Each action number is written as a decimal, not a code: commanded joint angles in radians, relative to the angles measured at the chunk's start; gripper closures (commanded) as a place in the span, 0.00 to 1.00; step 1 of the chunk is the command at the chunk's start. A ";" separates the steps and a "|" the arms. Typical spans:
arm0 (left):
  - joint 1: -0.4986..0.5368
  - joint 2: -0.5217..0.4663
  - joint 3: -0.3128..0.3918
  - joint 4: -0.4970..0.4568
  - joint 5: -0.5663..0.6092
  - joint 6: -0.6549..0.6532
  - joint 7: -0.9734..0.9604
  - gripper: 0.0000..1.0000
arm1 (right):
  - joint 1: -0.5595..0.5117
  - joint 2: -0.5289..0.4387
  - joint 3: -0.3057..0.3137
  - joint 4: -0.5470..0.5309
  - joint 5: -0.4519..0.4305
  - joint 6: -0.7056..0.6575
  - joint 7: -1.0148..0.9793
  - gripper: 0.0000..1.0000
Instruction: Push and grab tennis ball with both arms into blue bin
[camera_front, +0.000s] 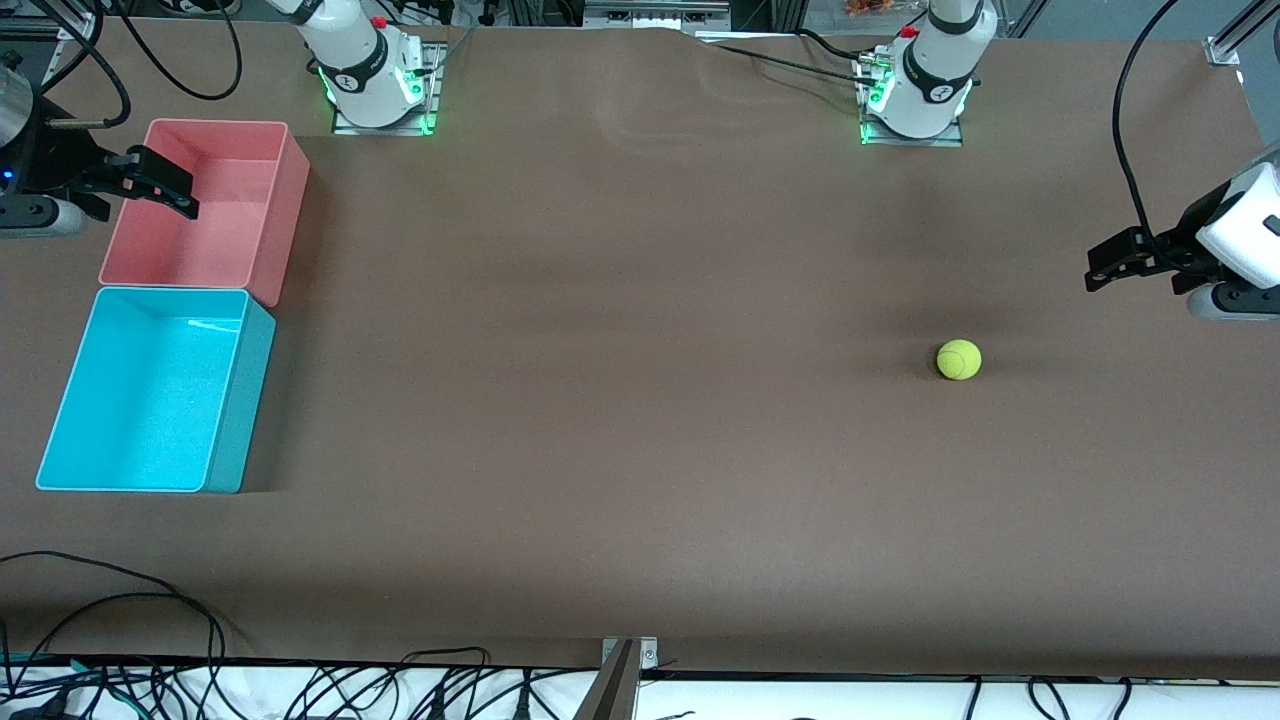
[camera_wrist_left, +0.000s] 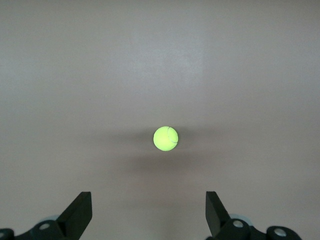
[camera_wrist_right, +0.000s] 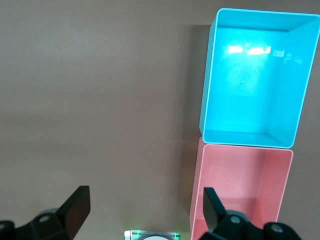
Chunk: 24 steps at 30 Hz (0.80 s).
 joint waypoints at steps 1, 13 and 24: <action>0.001 0.006 -0.001 0.023 0.021 -0.022 0.020 0.00 | 0.002 -0.008 0.004 0.006 -0.020 -0.008 0.000 0.00; 0.001 0.006 -0.001 0.023 0.019 -0.022 0.020 0.00 | 0.004 -0.009 0.009 0.006 -0.018 -0.013 0.002 0.00; -0.001 0.006 -0.001 0.023 0.021 -0.022 0.020 0.00 | 0.004 -0.009 0.020 0.007 -0.018 -0.014 0.004 0.00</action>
